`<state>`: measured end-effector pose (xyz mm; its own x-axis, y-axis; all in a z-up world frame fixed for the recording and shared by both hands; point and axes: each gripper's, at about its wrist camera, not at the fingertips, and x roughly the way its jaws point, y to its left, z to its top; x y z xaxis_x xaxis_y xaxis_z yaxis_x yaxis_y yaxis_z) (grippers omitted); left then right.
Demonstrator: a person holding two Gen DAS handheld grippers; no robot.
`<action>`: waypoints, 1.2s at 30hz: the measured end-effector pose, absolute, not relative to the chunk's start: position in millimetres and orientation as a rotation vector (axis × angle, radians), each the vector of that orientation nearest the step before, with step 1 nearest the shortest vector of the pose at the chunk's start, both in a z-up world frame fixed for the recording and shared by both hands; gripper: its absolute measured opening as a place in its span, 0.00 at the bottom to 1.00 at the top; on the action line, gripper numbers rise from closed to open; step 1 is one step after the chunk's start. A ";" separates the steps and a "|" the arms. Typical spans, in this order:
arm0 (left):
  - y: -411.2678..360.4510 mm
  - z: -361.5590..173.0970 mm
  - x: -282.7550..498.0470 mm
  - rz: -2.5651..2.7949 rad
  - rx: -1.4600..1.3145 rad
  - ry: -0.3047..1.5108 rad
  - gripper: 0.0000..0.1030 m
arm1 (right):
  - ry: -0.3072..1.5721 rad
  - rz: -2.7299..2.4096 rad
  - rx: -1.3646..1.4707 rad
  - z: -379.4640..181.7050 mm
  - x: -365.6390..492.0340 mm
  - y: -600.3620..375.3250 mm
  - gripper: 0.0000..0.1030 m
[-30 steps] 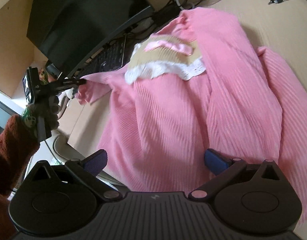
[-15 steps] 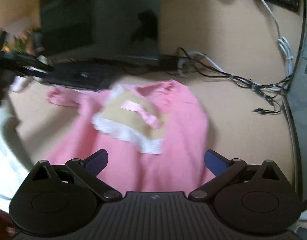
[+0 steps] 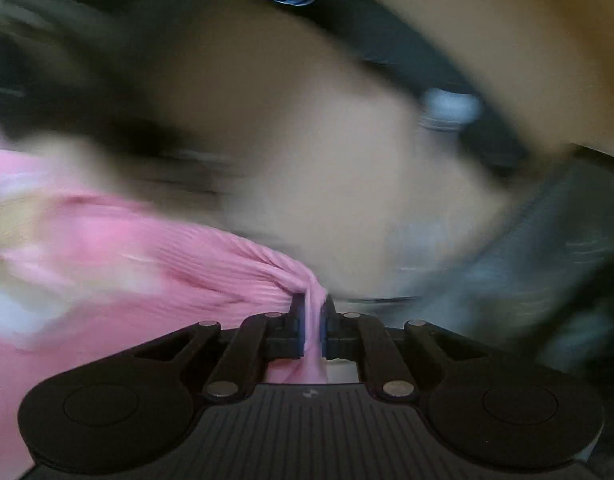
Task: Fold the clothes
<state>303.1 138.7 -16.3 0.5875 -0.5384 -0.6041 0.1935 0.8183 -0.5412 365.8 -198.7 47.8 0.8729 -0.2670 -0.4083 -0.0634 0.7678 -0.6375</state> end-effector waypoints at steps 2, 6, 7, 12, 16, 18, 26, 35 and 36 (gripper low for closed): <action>148.3 -19.3 310.5 -0.398 -0.450 0.850 0.80 | 0.537 -0.153 -0.633 44.7 386.0 -205.3 0.21; 172.2 -17.9 319.7 -0.313 -0.453 0.850 0.81 | 0.559 -0.080 -0.616 25.0 385.1 -193.3 0.62; 177.2 -17.4 321.6 -0.301 -0.460 0.849 0.81 | 0.574 -0.053 -0.590 21.5 384.4 -190.2 0.62; 179.1 -26.6 327.6 -0.311 -0.512 0.886 0.81 | 0.696 0.079 -0.396 3.2 368.4 -190.4 0.62; 158.4 -35.0 337.5 -0.348 -0.496 0.917 0.80 | 0.783 0.095 -0.284 -21.4 343.6 -205.2 0.62; 143.0 -37.8 348.6 -0.344 -0.463 0.925 0.77 | 0.818 0.080 -0.241 -34.8 332.7 -213.3 0.62; 125.3 -51.7 368.4 -0.191 -0.291 0.926 0.20 | 0.881 0.185 -0.115 -62.0 283.6 -219.2 0.41; 157.9 -45.2 330.5 -0.080 -0.100 0.915 0.23 | 0.950 0.504 -0.098 -51.4 205.8 -170.0 0.41; 165.5 -43.9 324.5 -0.066 -0.104 0.918 0.24 | 0.912 0.495 -0.120 -43.5 202.5 -172.9 0.40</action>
